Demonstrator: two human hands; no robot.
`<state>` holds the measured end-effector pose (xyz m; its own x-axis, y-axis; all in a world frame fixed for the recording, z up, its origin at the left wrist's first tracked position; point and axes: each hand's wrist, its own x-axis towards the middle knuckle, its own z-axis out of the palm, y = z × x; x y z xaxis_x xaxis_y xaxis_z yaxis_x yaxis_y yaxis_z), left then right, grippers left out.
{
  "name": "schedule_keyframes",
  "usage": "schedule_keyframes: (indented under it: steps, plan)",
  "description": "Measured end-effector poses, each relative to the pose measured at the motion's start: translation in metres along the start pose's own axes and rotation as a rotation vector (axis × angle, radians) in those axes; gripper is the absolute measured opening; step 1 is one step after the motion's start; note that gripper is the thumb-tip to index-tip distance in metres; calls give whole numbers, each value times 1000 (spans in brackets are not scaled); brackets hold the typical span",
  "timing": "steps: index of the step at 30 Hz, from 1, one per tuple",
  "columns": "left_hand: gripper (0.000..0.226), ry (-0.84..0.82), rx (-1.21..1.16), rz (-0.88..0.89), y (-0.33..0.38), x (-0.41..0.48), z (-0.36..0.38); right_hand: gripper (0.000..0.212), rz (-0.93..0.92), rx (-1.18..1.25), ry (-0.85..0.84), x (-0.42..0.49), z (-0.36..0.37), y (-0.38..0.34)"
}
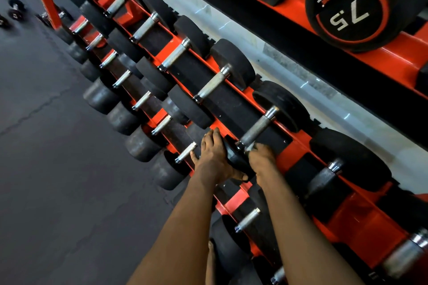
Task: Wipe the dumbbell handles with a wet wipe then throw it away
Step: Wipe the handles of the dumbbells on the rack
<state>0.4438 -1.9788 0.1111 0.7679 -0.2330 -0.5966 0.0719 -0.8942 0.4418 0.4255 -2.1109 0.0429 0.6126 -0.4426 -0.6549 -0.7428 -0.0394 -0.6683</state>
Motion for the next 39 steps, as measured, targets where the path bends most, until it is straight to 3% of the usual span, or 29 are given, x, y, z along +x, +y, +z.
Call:
schedule_keyframes:
  steps: [4, 8, 23, 26, 30, 32, 35, 37, 39]
  plan:
    - [160, 17, -3, 4, 0, 4, -1, 18, -4, 66, 59, -5, -11, 8]
    - [158, 4, 3, -5, 2, 0, -1, 15, 9, 33, -45, 2, 0, -2]
    - [158, 23, 2, 4, 0, 2, 2, 15, -75, -27, -6, -2, -5, 10]
    - [158, 37, 18, 8, 1, 2, 1, 7, -140, -83, -8, -7, -16, 12]
    - [159, 56, 6, 52, -7, 0, 3, 18, -234, -46, -52, -35, -27, -12]
    - [148, 63, -13, 114, -12, -3, -3, 20, -280, 19, -18, -45, -33, -28]
    - [91, 60, -28, 143, -24, -9, -30, 15, -372, 20, 55, -55, -38, -45]
    - [54, 165, 3, 161, -34, -8, -52, 25, -400, -3, 88, -58, -34, -52]
    - [40, 310, -47, 161, -43, -1, -75, 32, -442, 2, 89, -61, -24, -61]
